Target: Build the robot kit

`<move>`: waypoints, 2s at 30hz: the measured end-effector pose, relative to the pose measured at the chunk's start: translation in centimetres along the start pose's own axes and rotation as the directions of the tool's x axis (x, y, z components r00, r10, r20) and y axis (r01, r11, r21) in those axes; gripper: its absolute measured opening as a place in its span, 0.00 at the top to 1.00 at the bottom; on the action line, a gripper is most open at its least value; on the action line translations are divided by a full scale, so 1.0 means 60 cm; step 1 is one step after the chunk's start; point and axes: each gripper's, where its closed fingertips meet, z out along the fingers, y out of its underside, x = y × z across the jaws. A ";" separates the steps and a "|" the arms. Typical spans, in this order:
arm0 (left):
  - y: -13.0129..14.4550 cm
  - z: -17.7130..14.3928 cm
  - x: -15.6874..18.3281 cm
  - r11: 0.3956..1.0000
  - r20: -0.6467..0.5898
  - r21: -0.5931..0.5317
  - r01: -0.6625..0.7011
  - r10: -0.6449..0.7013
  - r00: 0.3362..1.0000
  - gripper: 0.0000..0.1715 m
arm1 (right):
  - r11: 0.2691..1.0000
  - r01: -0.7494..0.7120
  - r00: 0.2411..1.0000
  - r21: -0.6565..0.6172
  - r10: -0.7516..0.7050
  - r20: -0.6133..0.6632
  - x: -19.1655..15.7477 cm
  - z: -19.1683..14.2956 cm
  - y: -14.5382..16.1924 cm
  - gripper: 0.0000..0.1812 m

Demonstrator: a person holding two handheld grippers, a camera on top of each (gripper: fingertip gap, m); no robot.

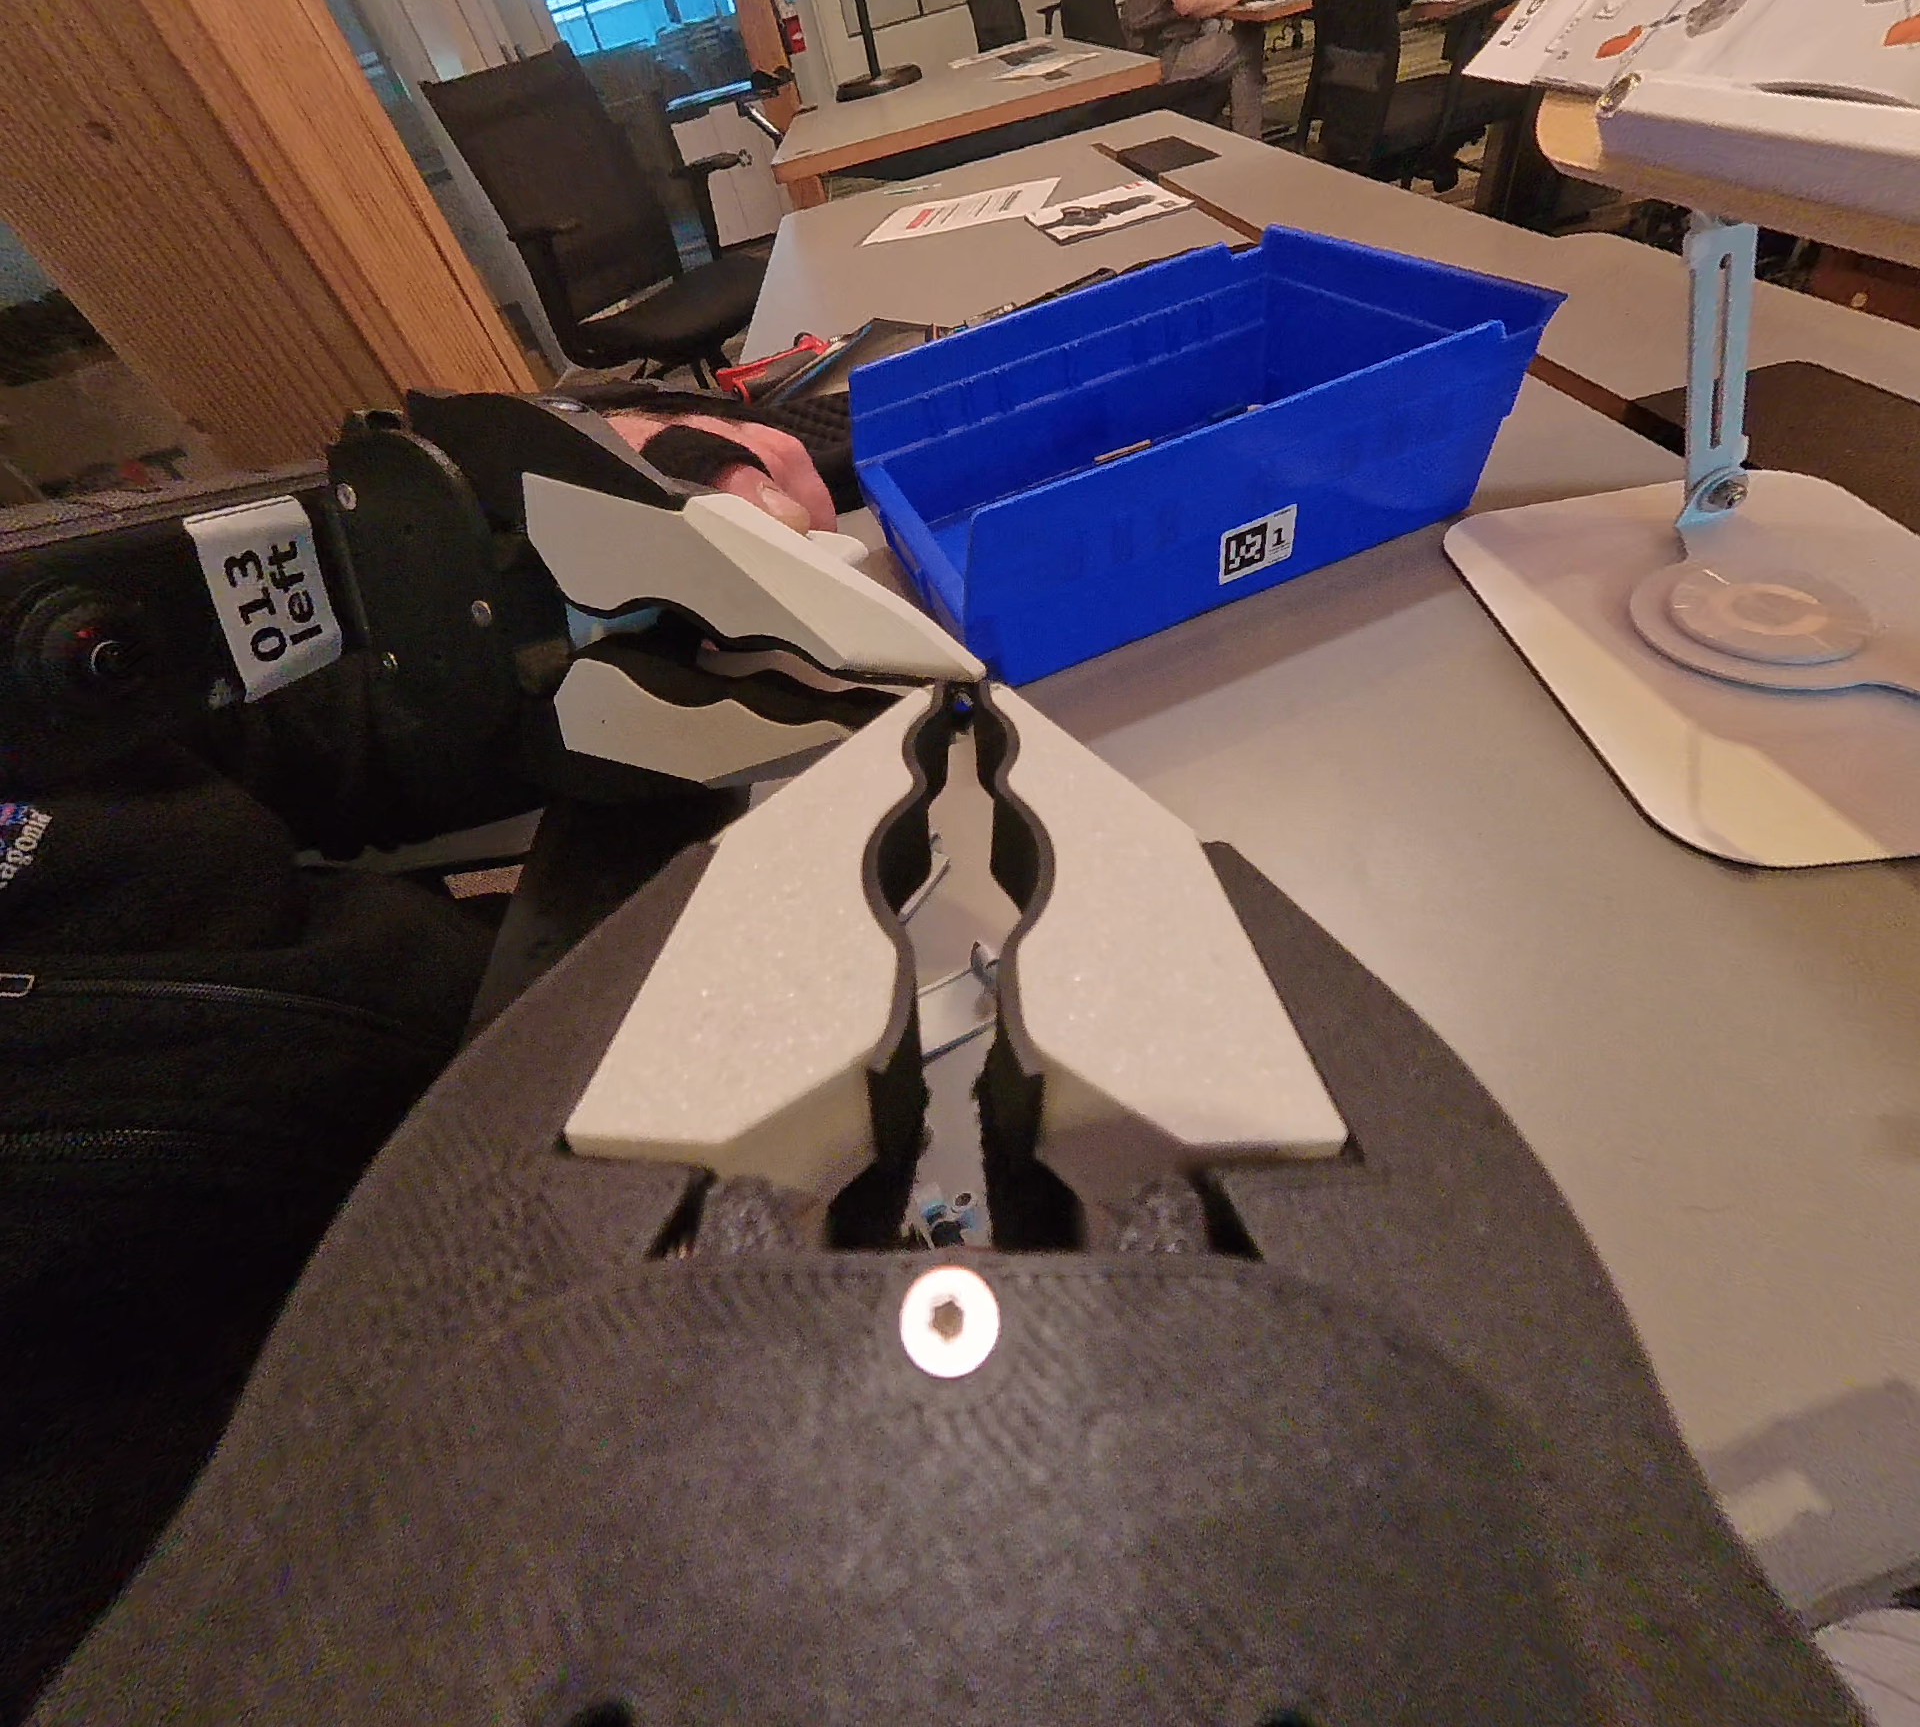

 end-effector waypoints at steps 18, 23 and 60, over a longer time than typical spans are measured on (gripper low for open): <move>-0.002 -0.004 -0.009 0.995 -0.014 0.047 0.090 -0.089 0.996 0.95 | 0.999 -0.016 1.000 0.032 0.015 0.028 -0.003 -0.010 -0.010 0.99; 0.001 -0.001 -0.004 0.996 -0.021 0.036 0.086 -0.085 0.996 0.99 | 0.999 -0.024 0.999 0.031 0.023 0.035 -0.004 -0.010 -0.009 0.99; 0.198 -0.105 0.211 0.539 -0.349 -0.646 0.540 -0.838 0.420 0.94 | 0.990 0.046 0.996 -0.134 -0.036 0.077 -0.024 0.029 0.064 0.99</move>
